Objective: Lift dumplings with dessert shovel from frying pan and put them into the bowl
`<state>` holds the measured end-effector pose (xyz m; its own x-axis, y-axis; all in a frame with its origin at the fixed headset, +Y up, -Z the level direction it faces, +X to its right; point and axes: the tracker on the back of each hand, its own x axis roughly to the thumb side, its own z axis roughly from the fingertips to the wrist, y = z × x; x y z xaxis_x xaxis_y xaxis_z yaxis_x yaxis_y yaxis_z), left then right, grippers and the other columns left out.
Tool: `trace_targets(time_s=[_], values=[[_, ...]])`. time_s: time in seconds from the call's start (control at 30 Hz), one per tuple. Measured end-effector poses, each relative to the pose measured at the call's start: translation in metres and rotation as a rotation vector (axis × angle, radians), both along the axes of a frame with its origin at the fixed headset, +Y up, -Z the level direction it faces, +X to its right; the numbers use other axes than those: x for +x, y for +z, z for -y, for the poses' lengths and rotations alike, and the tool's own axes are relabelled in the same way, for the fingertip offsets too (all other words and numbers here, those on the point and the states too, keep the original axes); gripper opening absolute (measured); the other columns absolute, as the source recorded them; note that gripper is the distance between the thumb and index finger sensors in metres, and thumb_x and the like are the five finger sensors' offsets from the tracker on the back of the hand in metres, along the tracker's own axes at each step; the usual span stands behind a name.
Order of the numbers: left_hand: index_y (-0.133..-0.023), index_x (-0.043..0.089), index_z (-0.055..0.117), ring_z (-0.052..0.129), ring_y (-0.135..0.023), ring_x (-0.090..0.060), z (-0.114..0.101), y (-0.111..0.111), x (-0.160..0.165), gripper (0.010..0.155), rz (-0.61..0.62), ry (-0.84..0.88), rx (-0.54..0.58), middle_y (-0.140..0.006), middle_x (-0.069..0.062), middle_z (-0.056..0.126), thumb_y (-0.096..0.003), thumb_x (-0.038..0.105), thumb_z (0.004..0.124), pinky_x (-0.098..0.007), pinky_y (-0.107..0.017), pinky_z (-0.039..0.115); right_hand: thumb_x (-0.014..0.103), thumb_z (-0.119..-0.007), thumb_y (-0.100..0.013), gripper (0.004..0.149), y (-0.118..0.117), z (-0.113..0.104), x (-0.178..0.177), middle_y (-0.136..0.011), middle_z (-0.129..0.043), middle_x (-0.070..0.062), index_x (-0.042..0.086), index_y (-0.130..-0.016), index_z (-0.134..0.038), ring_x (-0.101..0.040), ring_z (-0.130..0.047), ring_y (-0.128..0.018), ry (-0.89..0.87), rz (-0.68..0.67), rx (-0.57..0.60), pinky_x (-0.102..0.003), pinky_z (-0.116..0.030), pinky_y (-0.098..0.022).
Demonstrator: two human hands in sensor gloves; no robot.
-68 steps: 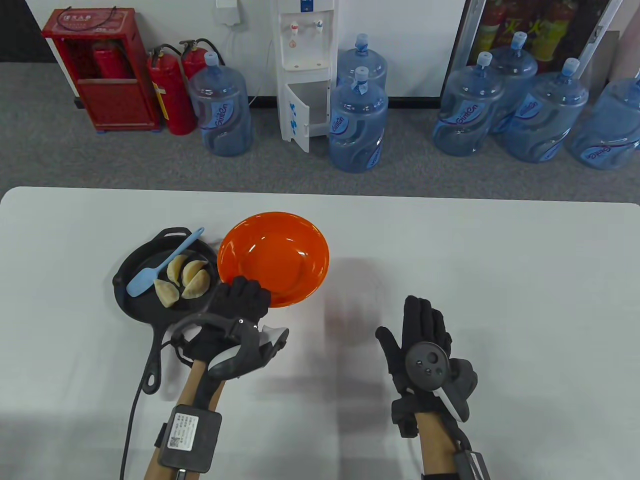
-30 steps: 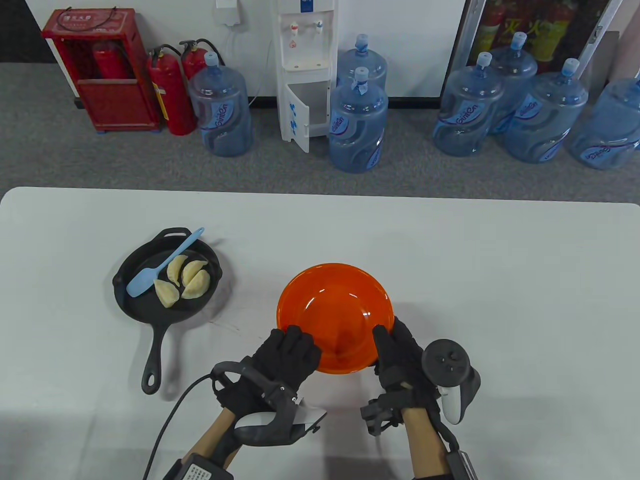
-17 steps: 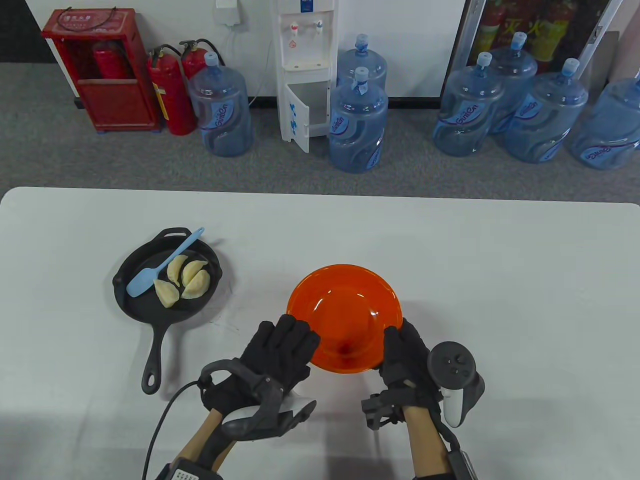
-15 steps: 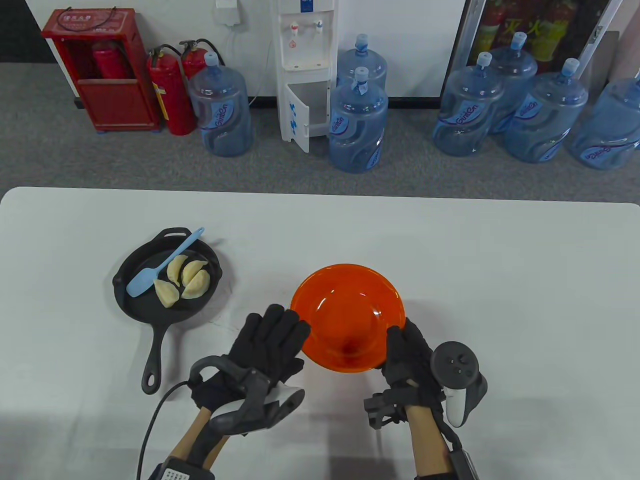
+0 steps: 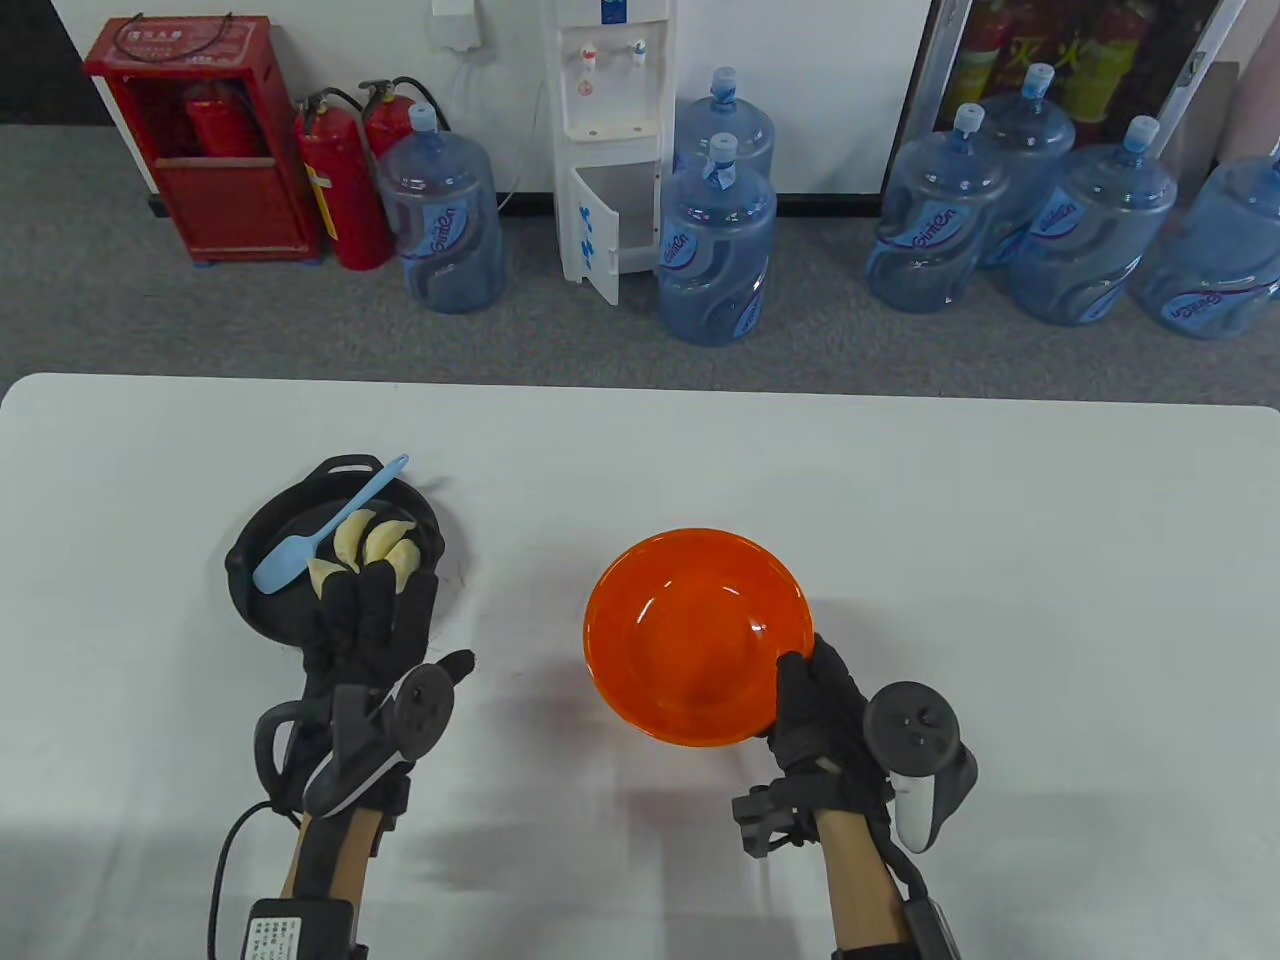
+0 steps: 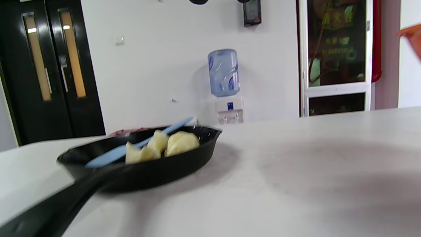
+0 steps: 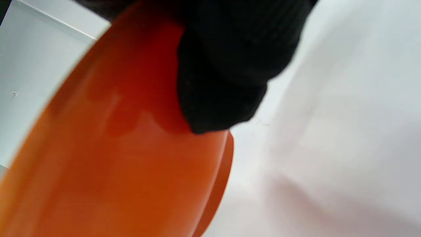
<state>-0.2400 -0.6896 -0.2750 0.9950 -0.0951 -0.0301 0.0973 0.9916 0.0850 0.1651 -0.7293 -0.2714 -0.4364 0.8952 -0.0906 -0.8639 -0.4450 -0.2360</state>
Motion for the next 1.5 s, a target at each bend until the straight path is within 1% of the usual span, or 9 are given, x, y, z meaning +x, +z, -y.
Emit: trace_targets(time_s=[0.07,0.13,0.3,0.5,0.77,0.9,1.0,1.27,1.5], values=[[-0.122,0.031,0.021,0.014,-0.114,-0.046,0.007,0.000,-0.007,0.076,-0.015,0.043,-0.049,-0.127,-0.012,0.018,-0.0563,0.064,0.042,-0.062,-0.080,0.028,0.030,-0.068,-0.067,0.057,0.001,0.001,-0.002,-0.089,-0.083,-0.035,-0.013,-0.105,-0.063,-0.023,-0.107,-0.035,0.008,-0.006,-0.002,-0.021,-0.095,-0.024],[-0.121,0.030,0.022,0.014,-0.114,-0.047,0.013,0.002,-0.011,0.076,-0.009,0.072,-0.023,-0.127,-0.012,0.017,-0.0564,0.063,0.043,-0.062,-0.080,0.027,0.030,-0.068,-0.067,0.057,0.002,0.001,-0.003,-0.089,-0.083,-0.035,-0.013,-0.105,-0.063,-0.023,-0.107,-0.035,0.020,-0.010,-0.007,-0.022,-0.095,-0.024],[-0.121,0.031,0.023,0.016,-0.114,-0.046,0.023,0.000,-0.014,0.075,-0.012,0.023,-0.029,-0.127,-0.012,0.019,-0.0563,0.063,0.043,-0.062,-0.080,0.028,0.030,-0.068,-0.067,0.057,0.003,0.001,-0.004,-0.090,-0.083,-0.036,-0.013,-0.105,-0.063,-0.024,-0.107,-0.035,0.040,-0.018,-0.022,-0.022,-0.095,-0.024],[-0.121,0.031,0.024,0.017,-0.114,-0.045,0.028,-0.002,-0.017,0.075,-0.024,0.021,-0.041,-0.127,-0.011,0.020,-0.0565,0.063,0.044,-0.062,-0.080,0.029,0.030,-0.069,-0.067,0.057,-0.005,-0.005,0.006,-0.092,-0.082,-0.035,-0.011,-0.107,-0.062,-0.025,-0.107,-0.037,0.063,-0.015,-0.072,-0.023,-0.095,-0.026],[-0.121,0.031,0.024,0.018,-0.115,-0.045,0.033,-0.006,-0.021,0.075,-0.032,0.024,-0.056,-0.127,-0.011,0.021,-0.0566,0.063,0.044,-0.062,-0.080,0.029,0.029,-0.069,-0.067,0.058,-0.038,-0.015,0.047,-0.094,-0.079,-0.035,-0.011,-0.108,-0.060,-0.027,-0.107,-0.040,0.002,0.112,-0.118,-0.025,-0.096,-0.028],[-0.121,0.031,0.024,0.018,-0.115,-0.045,0.035,-0.008,-0.022,0.075,-0.038,0.015,-0.066,-0.127,-0.011,0.021,-0.0565,0.063,0.044,-0.062,-0.080,0.029,0.029,-0.069,-0.067,0.058,-0.058,-0.023,0.075,-0.095,-0.079,-0.034,-0.010,-0.108,-0.059,-0.027,-0.107,-0.041,0.018,0.194,-0.128,-0.025,-0.096,-0.029],[-0.121,0.031,0.024,0.018,-0.115,-0.045,0.036,-0.010,-0.025,0.074,-0.043,0.018,-0.065,-0.127,-0.011,0.021,-0.0564,0.063,0.043,-0.062,-0.080,0.029,0.030,-0.069,-0.067,0.058,-0.067,-0.022,0.094,-0.095,-0.079,-0.033,-0.010,-0.108,-0.059,-0.026,-0.108,-0.042,0.029,0.259,-0.151,-0.024,-0.096,-0.030],[-0.121,0.032,0.024,0.018,-0.115,-0.045,0.043,-0.015,-0.026,0.074,-0.058,-0.025,-0.097,-0.127,-0.011,0.021,-0.0565,0.063,0.043,-0.062,-0.081,0.029,0.030,-0.068,-0.068,0.057,-0.085,0.000,0.141,-0.096,-0.079,-0.032,-0.009,-0.109,-0.059,-0.026,-0.108,-0.046,-0.043,0.405,-0.215,-0.024,-0.097,-0.032],[-0.121,0.031,0.024,0.019,-0.115,-0.045,0.041,-0.014,-0.027,0.074,-0.067,-0.030,-0.099,-0.127,-0.011,0.022,-0.0564,0.063,0.043,-0.062,-0.081,0.029,0.030,-0.068,-0.068,0.057,-0.090,0.021,0.157,-0.097,-0.079,-0.032,-0.008,-0.109,-0.058,-0.026,-0.108,-0.047,-0.063,0.456,-0.262,-0.025,-0.097,-0.034]])
